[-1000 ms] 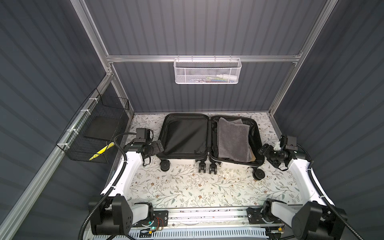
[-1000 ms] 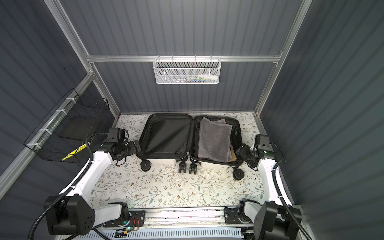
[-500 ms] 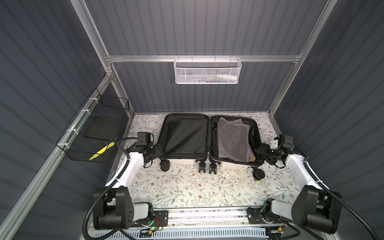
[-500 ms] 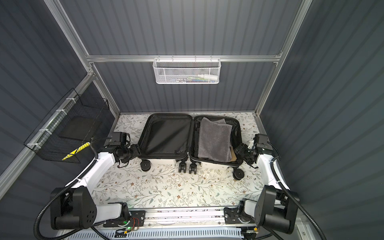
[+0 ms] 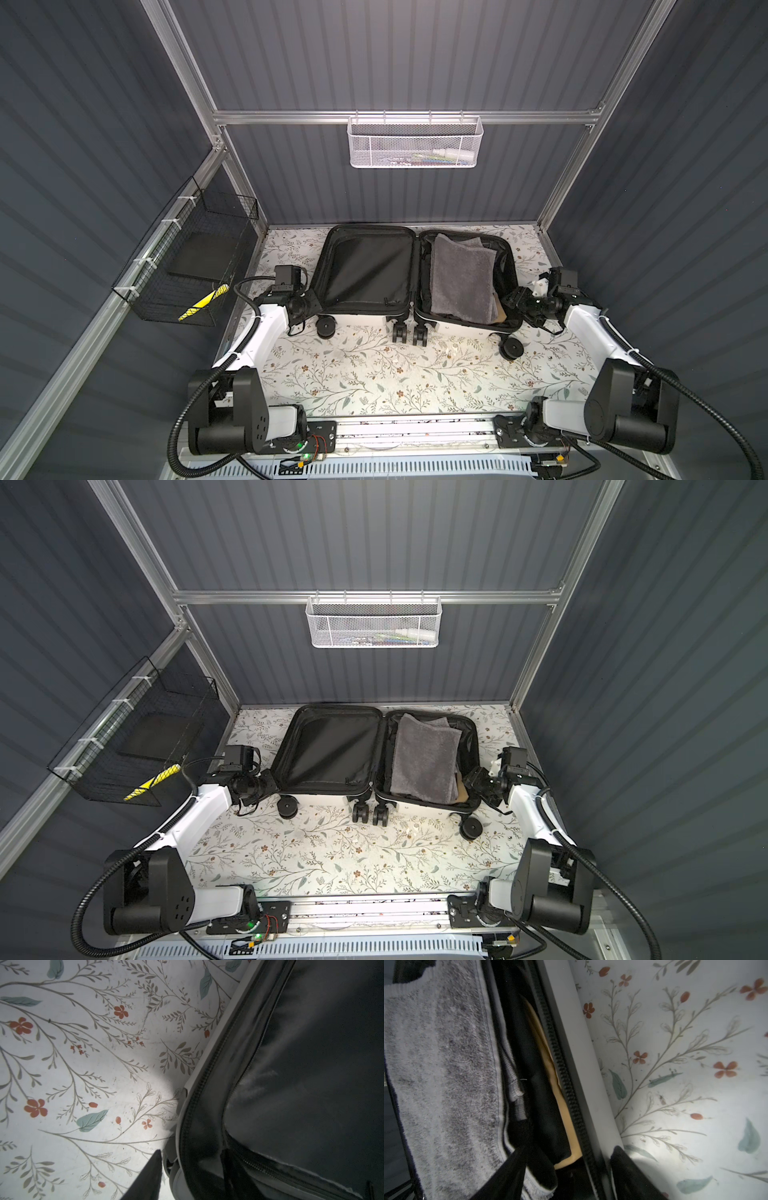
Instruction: Pack the luggage
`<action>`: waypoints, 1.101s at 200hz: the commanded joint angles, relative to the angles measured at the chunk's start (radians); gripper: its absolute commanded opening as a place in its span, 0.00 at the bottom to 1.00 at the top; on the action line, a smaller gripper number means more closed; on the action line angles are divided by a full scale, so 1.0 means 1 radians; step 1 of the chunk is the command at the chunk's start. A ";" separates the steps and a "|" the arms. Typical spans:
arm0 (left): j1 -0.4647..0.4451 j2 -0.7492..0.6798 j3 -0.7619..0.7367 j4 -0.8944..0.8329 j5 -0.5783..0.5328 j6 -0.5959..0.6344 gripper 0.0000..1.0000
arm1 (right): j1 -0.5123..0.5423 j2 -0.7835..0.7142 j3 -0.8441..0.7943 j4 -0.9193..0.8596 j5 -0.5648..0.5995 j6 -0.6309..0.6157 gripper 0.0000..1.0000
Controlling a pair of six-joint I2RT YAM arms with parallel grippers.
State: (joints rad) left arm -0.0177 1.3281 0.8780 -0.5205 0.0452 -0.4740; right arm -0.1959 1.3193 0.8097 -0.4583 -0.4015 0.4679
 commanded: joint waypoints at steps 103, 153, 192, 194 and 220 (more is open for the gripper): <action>0.030 0.010 0.012 -0.006 -0.014 0.029 0.06 | 0.036 0.002 0.013 0.006 -0.046 0.010 0.66; 0.032 -0.042 0.024 -0.041 -0.010 0.049 0.00 | 0.035 -0.016 0.016 -0.007 -0.043 0.002 0.64; 0.032 -0.127 0.061 -0.094 0.018 0.061 0.00 | 0.035 -0.026 0.008 -0.015 -0.044 -0.007 0.61; 0.032 -0.131 0.063 -0.096 0.021 0.061 0.00 | 0.034 -0.027 0.007 -0.014 -0.045 -0.007 0.61; 0.032 -0.176 0.096 -0.132 0.050 0.063 0.00 | 0.035 -0.035 -0.007 -0.014 -0.049 -0.009 0.58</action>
State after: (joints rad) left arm 0.0170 1.2175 0.9028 -0.6151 0.0376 -0.4980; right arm -0.1757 1.3132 0.8112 -0.4717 -0.3969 0.4660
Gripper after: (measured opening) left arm 0.149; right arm 0.590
